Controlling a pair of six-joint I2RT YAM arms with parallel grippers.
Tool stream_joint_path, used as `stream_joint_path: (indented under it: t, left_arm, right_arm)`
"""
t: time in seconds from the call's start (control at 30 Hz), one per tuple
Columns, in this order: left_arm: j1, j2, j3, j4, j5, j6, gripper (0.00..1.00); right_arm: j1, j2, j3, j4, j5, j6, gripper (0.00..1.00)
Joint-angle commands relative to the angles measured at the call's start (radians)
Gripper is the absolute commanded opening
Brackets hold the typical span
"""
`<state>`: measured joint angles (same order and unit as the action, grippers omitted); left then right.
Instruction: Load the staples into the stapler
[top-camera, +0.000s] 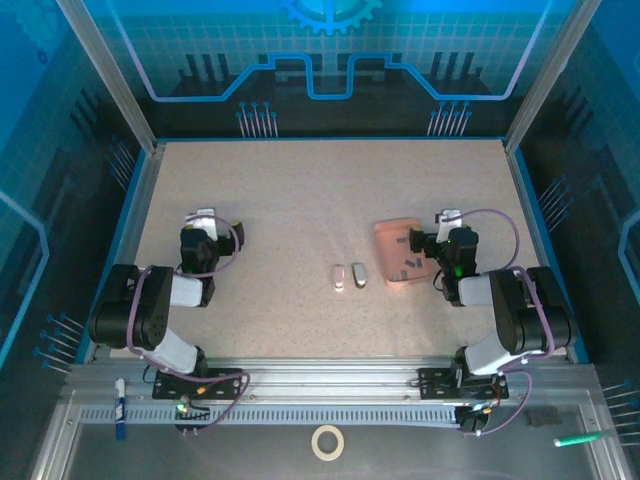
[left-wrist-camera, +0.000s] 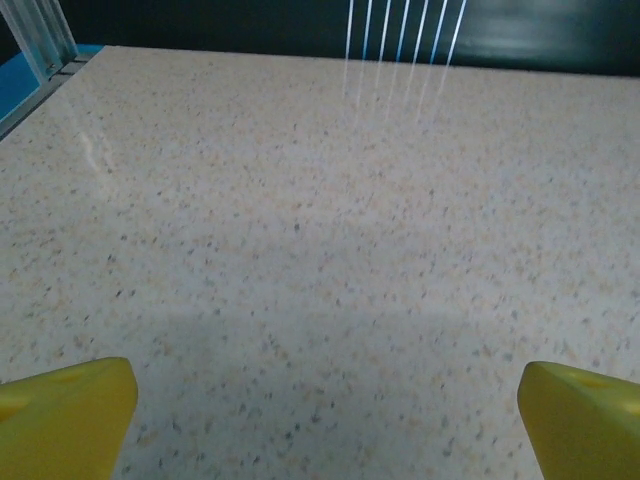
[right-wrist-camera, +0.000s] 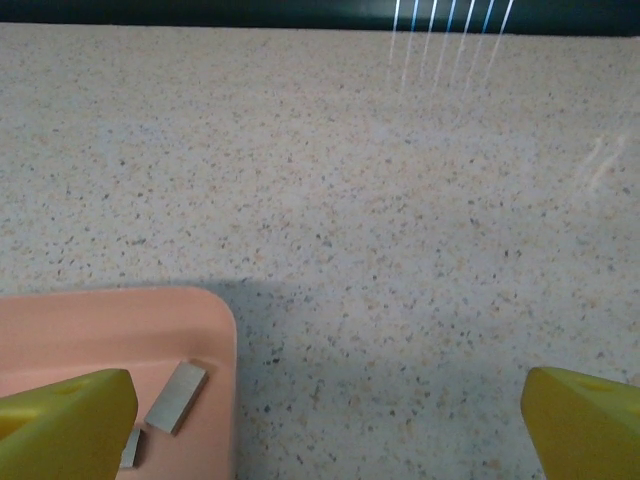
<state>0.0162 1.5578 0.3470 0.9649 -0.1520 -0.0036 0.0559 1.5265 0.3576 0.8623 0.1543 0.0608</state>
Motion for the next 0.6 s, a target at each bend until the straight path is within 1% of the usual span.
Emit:
stream_joint_path:
  t: [0.0,0.37,0.57]
  left_arm:
    - [0.004,-0.01,0.013,-0.004,0.06,-0.034,0.99]
    - [-0.001,-0.011,0.018,-0.017,0.056,-0.03,0.99]
    - [-0.002,-0.01,0.041,-0.059,0.138,0.002,0.99]
  right_arm:
    - [0.013,0.0,0.025,0.035,0.04,-0.027,1.0]
    - [0.012,0.001,0.024,0.038,0.041,-0.028,1.0]
    - [0.013,0.001,0.024,0.038,0.041,-0.027,1.0]
